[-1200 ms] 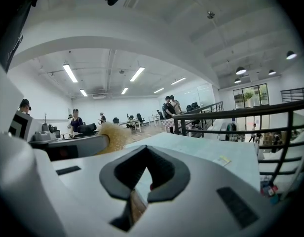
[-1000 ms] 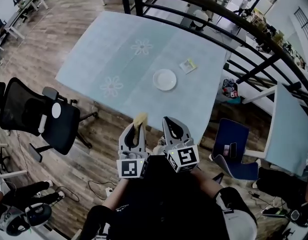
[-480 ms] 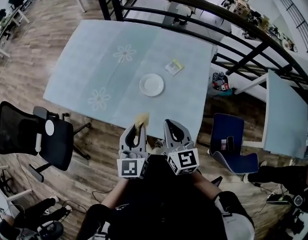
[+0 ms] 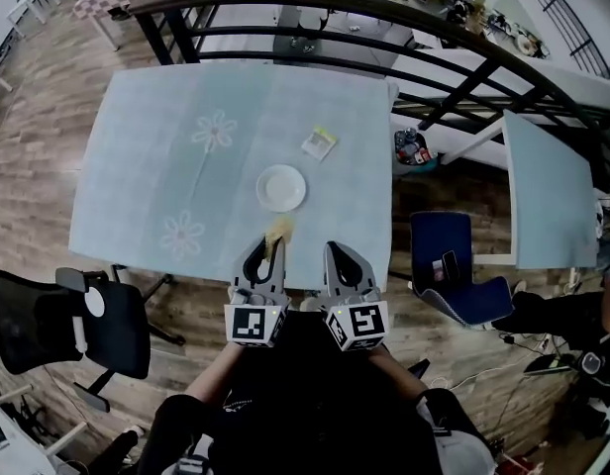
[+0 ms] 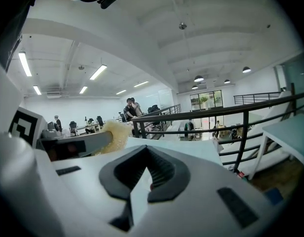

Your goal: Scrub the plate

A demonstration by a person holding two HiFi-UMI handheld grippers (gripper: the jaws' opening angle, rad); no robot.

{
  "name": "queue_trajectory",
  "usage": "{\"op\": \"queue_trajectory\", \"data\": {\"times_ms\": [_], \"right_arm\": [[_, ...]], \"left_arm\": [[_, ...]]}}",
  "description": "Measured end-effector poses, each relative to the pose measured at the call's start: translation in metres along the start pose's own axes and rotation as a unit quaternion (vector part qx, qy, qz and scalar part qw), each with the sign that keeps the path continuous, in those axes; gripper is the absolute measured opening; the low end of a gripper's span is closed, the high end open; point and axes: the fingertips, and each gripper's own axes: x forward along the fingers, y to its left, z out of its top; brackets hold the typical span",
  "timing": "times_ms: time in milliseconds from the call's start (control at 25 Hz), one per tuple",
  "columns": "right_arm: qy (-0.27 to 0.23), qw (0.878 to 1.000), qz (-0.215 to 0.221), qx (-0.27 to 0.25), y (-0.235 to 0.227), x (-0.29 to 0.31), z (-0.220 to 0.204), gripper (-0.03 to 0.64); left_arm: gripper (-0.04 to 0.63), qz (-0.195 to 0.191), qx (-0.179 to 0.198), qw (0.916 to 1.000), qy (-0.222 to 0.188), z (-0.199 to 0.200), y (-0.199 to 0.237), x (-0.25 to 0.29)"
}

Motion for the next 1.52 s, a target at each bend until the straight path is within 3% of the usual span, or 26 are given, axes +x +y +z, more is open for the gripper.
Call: {"op": "queue_trajectory", "data": {"times_ms": [120,760,920,1520], "right_arm": [[0.000,1.000,-0.016,0.008,0.004,0.013,0.001,0.009],[0.014,0.991,-0.129,0.042,0.033,0.051,-0.019,0.009],[0.019,0.987,-0.152,0.049,0.029,0.053,-0.024,0.008],[0.025,0.979,-0.190,0.069,0.011,0.061,-0.034,0.008]], "left_arm": [[0.071,-0.006,-0.005,0.9998,0.018,0.000,0.016,0.014],[0.071,-0.131,0.000,0.9894,0.064,-0.032,0.069,0.059],[0.071,-0.143,0.009,0.9877,0.062,-0.041,0.077,0.081],[0.071,-0.137,-0.016,0.9828,0.122,-0.097,0.084,0.137]]}}
